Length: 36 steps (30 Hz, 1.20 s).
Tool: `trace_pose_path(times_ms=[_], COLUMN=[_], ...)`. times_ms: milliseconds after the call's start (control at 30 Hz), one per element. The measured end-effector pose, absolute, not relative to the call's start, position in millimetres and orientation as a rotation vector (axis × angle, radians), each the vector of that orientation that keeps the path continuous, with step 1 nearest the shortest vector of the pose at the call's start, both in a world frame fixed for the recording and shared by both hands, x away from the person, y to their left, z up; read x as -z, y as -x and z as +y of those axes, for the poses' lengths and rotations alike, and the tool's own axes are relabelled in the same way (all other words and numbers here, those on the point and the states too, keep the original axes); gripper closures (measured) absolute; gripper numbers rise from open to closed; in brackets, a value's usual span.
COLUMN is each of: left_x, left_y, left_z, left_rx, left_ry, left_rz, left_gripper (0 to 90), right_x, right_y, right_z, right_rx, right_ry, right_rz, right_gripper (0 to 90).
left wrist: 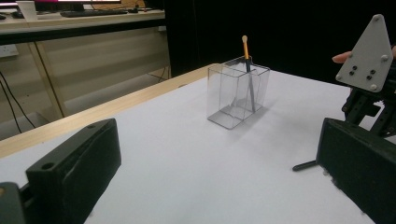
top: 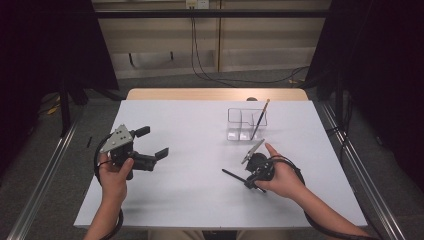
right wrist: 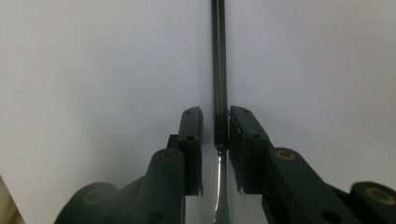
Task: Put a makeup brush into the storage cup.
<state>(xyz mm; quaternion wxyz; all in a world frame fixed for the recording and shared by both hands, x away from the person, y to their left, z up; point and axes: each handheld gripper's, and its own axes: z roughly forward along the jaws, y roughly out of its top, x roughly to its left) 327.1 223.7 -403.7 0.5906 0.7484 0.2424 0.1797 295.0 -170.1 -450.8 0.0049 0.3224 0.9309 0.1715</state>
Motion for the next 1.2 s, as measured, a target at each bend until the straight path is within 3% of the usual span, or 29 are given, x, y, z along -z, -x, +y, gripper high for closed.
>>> trace_pose_path(times_ms=[333, 700, 1200], left_x=[402.0, 402.9, 404.2], left_y=[-328.9, -328.8, -329.4], left_z=[219.1, 218.7, 218.1], left_rx=[-0.413, -0.407, -0.378], left_ry=[-1.737, -1.738, -1.747], left_rz=[0.550, 0.552, 0.541], left_gripper=[0.0, 0.0, 0.0], right_x=[451.3, 448.9, 448.9], right_y=[-292.3, -300.1, -303.9], right_z=[-178.9, -166.0, -170.2], right_rx=[-0.508, -0.346, -0.384], right_ry=[-1.056, -1.036, -1.010], right_rz=[2.895, 2.936, 2.975], right_gripper=[81.8, 81.3, 84.8])
